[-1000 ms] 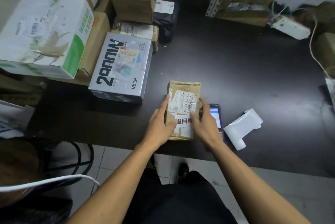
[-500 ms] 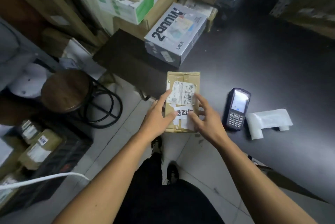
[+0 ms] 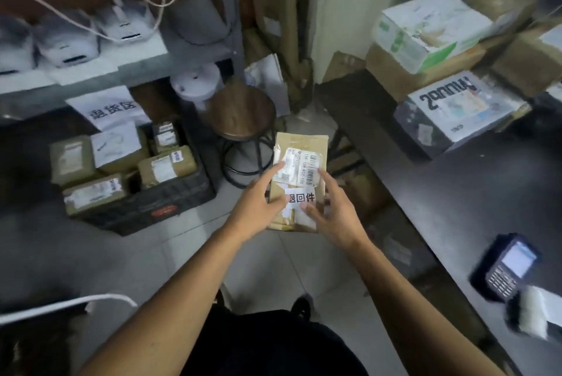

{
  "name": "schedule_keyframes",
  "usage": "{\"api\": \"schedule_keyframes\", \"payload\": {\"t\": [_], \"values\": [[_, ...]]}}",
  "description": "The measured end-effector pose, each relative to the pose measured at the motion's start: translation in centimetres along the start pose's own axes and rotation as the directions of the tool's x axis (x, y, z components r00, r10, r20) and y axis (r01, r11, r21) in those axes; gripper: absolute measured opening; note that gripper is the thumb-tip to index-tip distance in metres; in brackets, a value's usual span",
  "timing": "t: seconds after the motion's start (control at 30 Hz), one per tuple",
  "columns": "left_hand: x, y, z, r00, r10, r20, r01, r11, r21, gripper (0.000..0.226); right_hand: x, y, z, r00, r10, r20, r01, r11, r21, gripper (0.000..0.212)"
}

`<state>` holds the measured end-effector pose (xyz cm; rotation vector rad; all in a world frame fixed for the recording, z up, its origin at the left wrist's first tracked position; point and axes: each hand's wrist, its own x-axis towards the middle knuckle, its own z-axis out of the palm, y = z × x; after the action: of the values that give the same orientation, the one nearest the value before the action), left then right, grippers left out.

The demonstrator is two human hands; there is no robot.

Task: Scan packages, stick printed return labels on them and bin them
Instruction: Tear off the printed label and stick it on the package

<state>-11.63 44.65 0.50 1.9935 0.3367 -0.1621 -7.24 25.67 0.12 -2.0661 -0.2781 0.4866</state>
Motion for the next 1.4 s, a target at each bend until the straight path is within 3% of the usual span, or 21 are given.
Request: {"api": "schedule_keyframes", "payload": {"t": [0.37, 0.67, 0.9, 1.17, 1.4], "values": [[-7.2, -13.3, -19.9, 0.951, -0.193, -0.243, 0.154, 0.973, -0.169, 0.064, 5.3, -11.9, 22.2, 0.947, -0.042, 0.32, 0.09, 0.986, -0.137, 0.08], [-5.7, -18.5, -26.4, 0.901, -0.313, -0.3, 0.217, 0.924, -0.315, 0.065, 10.7, -16.5, 29.0, 0.901, -0.05, 0.431, 0.171, 0.954, -0.246, 0.078], [2.2, -19.9, -30.4, 0.889, -0.368, -0.273, 0.276, 0.905, -0.322, 0.067, 19.5, -17.3, 31.9, 0.882, -0.012, 0.472, 0.156, 0.95, -0.269, 0.078], [16.0, -22.6, -34.9, 0.84, -0.502, -0.205, 0.417, 0.839, -0.349, 0.067, 34.2, -16.8, 35.4, 0.829, 0.148, 0.539, 0.008, 0.961, -0.275, 0.082], [27.0, -31.0, -36.0, 0.798, -0.581, -0.162, 0.477, 0.772, -0.42, 0.072, 46.7, -11.6, 41.6, 0.792, 0.218, 0.57, -0.017, 0.942, -0.336, 0.075]]}}
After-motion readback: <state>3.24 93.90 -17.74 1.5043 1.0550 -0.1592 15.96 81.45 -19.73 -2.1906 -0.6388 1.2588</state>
